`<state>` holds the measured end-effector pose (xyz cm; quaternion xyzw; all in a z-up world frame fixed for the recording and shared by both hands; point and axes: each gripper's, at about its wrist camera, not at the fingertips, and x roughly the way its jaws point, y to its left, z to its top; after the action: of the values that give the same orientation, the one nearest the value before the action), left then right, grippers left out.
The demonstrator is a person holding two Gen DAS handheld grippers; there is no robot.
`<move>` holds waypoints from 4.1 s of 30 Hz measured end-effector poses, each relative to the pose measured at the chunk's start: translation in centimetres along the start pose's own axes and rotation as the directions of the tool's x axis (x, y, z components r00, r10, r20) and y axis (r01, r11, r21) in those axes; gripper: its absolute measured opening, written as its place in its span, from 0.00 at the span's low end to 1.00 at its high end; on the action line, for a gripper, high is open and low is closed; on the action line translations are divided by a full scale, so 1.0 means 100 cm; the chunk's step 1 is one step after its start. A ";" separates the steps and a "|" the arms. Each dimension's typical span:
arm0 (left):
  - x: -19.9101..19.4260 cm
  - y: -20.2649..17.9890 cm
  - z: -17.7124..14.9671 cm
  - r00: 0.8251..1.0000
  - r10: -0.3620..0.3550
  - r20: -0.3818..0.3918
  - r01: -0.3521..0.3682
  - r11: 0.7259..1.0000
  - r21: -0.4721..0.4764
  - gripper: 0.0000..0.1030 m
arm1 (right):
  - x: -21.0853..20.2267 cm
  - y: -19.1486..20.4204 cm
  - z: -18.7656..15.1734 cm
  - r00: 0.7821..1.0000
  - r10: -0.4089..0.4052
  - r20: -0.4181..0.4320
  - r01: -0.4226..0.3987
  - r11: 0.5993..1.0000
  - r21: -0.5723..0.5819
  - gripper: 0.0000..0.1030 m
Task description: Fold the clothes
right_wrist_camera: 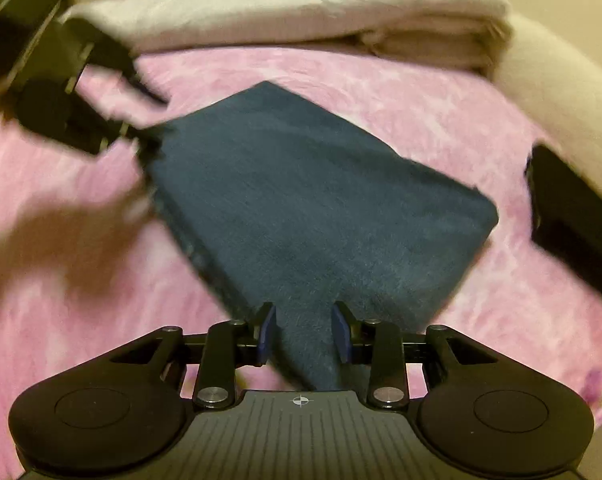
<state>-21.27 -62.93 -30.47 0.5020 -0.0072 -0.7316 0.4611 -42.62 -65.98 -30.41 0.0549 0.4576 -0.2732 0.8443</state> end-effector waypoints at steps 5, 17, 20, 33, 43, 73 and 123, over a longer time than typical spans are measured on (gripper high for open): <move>-0.002 -0.052 -0.015 0.998 0.051 0.023 -0.055 0.965 0.258 0.64 | 0.015 0.052 -0.028 0.994 -0.094 -0.060 0.071 0.950 -0.304 0.44; 0.047 -0.083 -0.017 0.988 0.151 0.041 -0.154 0.901 0.406 0.69 | 0.034 0.047 -0.014 0.986 -0.147 0.077 0.166 0.887 -0.431 0.33; 0.058 -0.081 -0.012 0.980 0.192 0.043 -0.192 0.883 0.428 0.69 | 0.039 0.046 -0.010 0.981 -0.157 0.112 0.191 0.868 -0.459 0.21; 0.079 -0.052 -0.002 0.992 0.128 -0.018 -0.113 0.929 0.353 0.45 | 0.046 0.063 -0.026 0.975 -0.185 0.125 0.223 0.810 -0.542 0.41; 0.063 -0.047 0.010 0.994 0.102 -0.042 -0.078 0.919 0.386 0.41 | 0.071 0.050 -0.033 0.958 -0.240 0.157 0.282 0.694 -0.662 0.25; -0.215 -0.084 0.100 0.982 -0.063 -0.178 0.112 0.953 0.281 0.39 | -0.253 0.087 0.005 0.996 -0.025 -0.086 -0.029 0.815 -0.579 0.19; 0.297 0.001 0.501 0.990 0.106 -0.092 -0.072 0.946 0.316 0.39 | -0.019 -0.525 0.008 0.950 -0.241 0.200 0.312 0.659 -0.684 0.22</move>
<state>-60.39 -105.91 -27.20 0.6063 -0.1204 -0.6716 0.4084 -69.71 -109.88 -20.18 -0.3561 0.4908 -0.2037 0.7686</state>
